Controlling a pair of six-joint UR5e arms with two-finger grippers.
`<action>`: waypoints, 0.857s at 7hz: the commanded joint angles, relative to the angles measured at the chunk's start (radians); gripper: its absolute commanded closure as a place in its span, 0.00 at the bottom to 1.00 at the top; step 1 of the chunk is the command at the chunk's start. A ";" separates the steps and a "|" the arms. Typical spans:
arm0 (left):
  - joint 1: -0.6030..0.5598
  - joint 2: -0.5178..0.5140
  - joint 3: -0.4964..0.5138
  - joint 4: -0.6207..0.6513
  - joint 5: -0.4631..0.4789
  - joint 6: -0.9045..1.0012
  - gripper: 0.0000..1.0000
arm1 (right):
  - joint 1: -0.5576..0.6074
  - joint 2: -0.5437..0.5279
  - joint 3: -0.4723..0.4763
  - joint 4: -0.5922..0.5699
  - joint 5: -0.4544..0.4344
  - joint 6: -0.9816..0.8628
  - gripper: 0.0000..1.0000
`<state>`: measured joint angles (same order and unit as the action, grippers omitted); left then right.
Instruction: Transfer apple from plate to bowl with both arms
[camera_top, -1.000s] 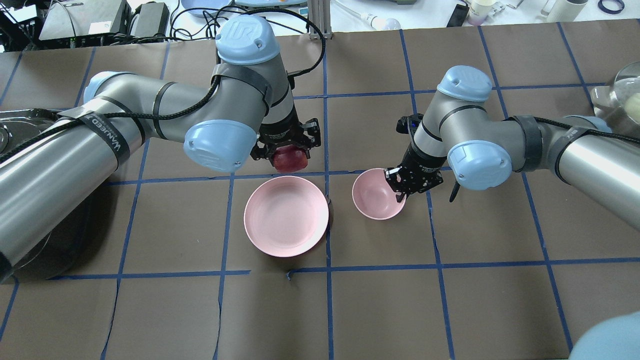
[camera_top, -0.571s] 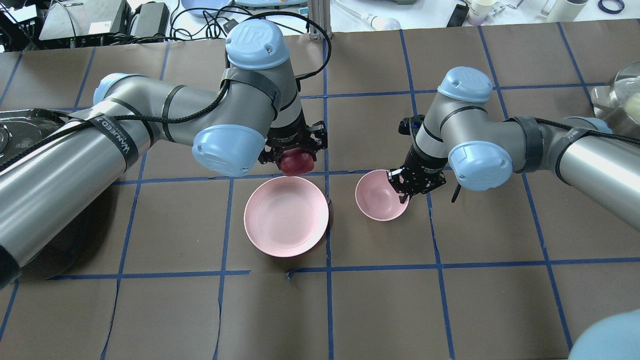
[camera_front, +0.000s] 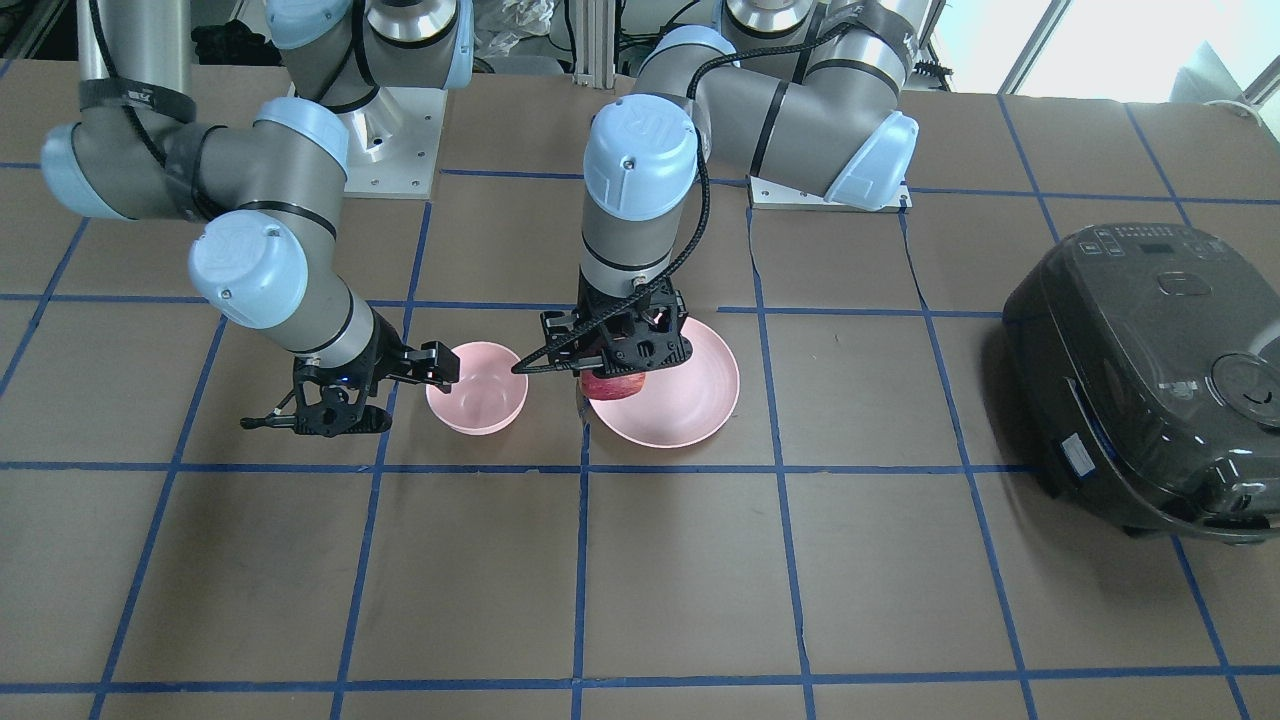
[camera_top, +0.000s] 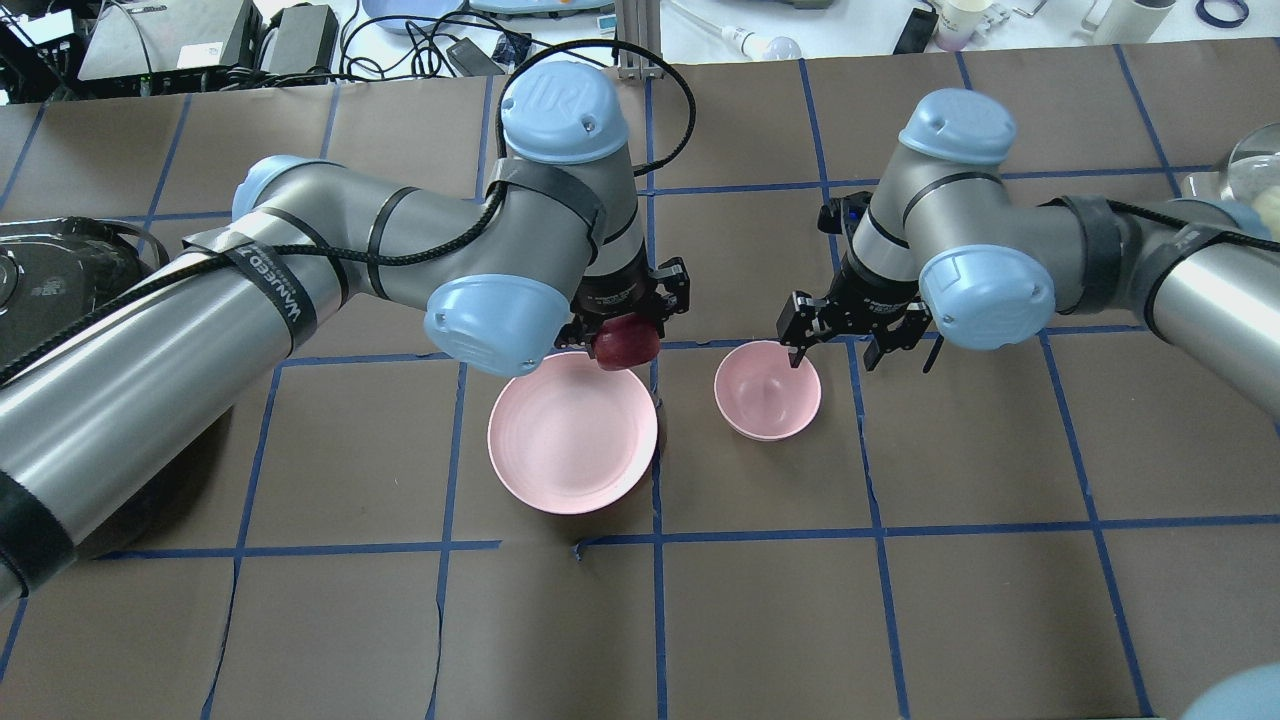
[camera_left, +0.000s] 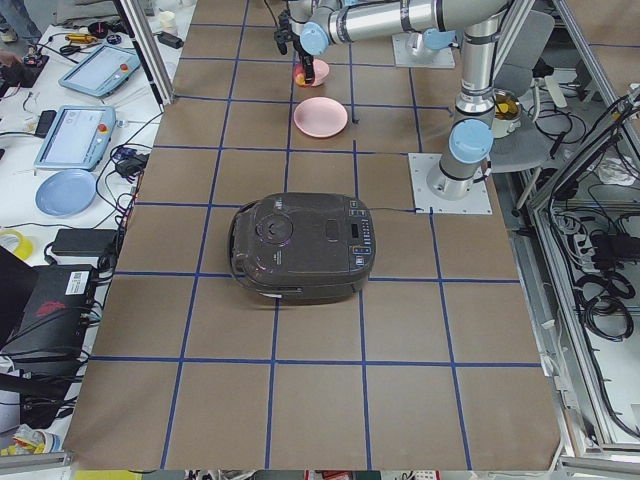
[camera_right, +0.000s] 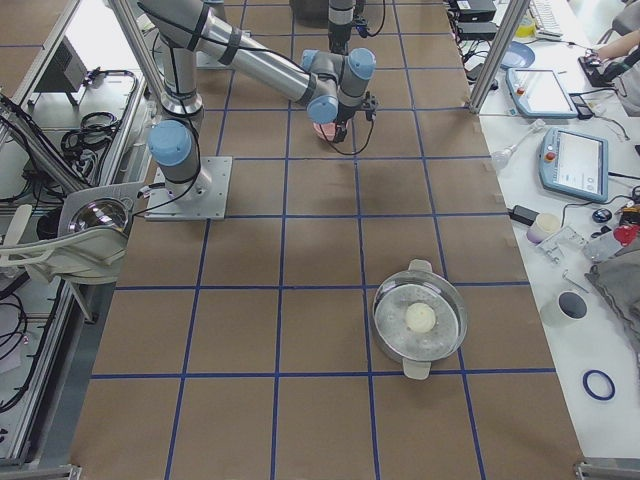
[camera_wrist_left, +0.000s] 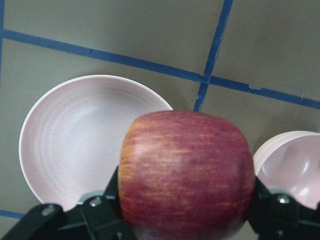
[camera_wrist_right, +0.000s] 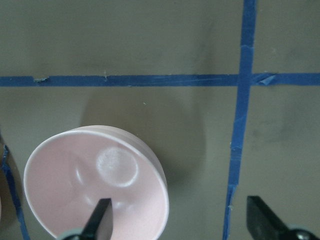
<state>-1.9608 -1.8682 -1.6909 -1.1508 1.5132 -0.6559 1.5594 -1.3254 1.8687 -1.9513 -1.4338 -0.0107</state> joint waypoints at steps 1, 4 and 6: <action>-0.062 -0.018 0.000 0.031 -0.049 -0.109 1.00 | -0.024 -0.034 -0.123 0.106 -0.086 -0.008 0.00; -0.159 -0.126 0.011 0.239 -0.064 -0.250 1.00 | -0.030 -0.099 -0.210 0.195 -0.148 -0.012 0.00; -0.191 -0.179 0.049 0.273 -0.093 -0.280 1.00 | -0.030 -0.109 -0.217 0.189 -0.155 -0.009 0.00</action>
<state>-2.1348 -2.0122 -1.6577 -0.8983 1.4272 -0.9187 1.5296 -1.4277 1.6566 -1.7634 -1.5847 -0.0223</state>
